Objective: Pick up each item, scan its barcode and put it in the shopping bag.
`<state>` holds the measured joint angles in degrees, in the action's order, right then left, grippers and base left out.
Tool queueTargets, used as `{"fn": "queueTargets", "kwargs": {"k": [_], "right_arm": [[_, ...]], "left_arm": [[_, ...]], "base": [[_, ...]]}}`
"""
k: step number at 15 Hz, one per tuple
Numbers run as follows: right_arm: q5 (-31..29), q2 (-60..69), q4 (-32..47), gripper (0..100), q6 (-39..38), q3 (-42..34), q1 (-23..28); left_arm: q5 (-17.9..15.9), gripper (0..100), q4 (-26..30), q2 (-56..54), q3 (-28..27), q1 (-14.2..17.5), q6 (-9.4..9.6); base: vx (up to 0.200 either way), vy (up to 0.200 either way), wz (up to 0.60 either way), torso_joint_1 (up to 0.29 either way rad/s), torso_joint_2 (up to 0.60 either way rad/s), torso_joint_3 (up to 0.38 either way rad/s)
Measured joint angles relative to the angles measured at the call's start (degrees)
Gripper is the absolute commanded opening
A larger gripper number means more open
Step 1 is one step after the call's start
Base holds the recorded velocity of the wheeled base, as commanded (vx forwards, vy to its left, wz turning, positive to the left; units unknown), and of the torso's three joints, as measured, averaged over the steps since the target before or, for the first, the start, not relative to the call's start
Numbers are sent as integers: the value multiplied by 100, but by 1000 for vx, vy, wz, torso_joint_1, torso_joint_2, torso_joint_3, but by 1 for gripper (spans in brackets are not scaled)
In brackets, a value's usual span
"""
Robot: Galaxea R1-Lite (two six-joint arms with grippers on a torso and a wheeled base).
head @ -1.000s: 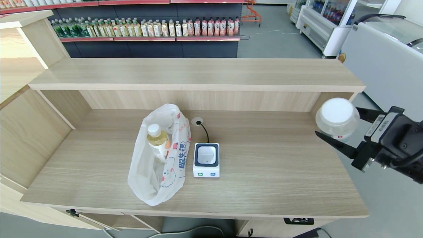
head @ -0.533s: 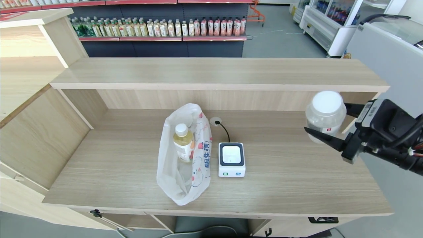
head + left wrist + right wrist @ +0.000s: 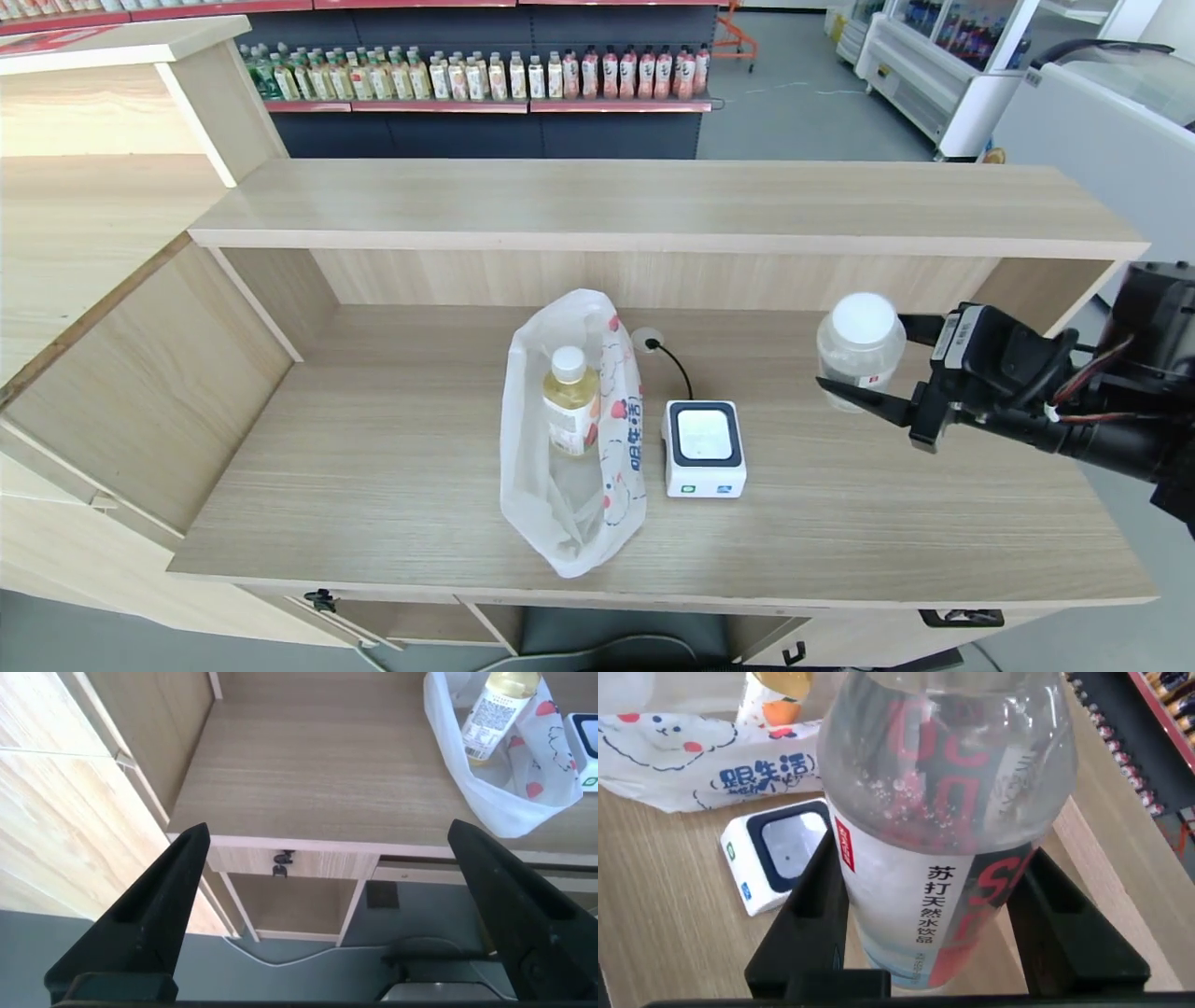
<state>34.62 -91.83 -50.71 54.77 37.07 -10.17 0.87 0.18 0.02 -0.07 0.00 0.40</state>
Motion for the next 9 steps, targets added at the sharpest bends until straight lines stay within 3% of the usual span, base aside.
{"fn": "queueTargets", "kwargs": {"k": [9], "right_arm": [[1360,-1470,-1172,0,427,30,389]], "left_arm": [[6,100,-2,0,2,0,-5]], "base": [[0,0,0,0,0,0]]}}
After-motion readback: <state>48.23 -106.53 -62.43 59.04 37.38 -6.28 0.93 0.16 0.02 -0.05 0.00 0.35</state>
